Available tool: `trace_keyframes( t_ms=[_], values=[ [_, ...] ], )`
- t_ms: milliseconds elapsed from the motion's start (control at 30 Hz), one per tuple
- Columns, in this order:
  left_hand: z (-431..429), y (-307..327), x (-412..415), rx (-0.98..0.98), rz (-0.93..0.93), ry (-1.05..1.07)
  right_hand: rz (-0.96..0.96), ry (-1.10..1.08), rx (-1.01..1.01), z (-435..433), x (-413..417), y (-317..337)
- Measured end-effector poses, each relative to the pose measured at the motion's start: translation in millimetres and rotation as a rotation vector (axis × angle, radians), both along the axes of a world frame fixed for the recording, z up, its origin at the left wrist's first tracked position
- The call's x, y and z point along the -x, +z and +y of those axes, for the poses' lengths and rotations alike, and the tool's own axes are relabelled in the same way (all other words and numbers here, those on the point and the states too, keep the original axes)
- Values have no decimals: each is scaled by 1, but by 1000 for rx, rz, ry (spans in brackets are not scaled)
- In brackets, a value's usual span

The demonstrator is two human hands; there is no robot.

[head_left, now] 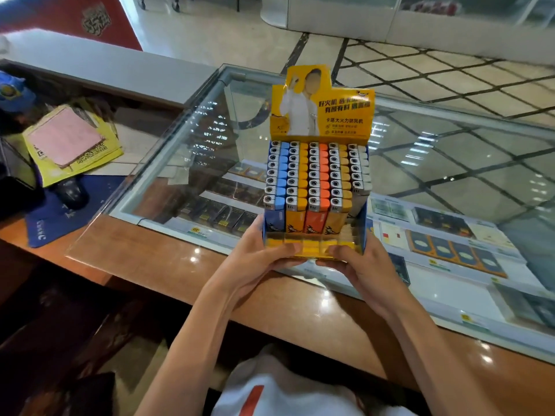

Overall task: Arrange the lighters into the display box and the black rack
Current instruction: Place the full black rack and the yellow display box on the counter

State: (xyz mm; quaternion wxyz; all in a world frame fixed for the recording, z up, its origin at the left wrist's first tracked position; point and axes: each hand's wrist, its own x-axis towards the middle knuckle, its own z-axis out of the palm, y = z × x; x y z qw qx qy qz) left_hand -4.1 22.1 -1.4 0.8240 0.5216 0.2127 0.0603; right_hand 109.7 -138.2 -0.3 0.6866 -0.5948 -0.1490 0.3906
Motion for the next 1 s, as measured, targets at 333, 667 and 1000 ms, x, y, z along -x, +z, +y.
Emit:
trace_keyframes(
  t_ms=[333,667,1000],
  values=[
    [-76,8,-44,-290,-61,-178,-96,-294,-9,-93,-3,3],
    [-169,8,-104,-334,-118,-529,-76,-626,-82,-200,4,3],
    [-288,15,-144,-472,-300,-907,-57,-1014,-76,-304,26,-1]
  ],
)
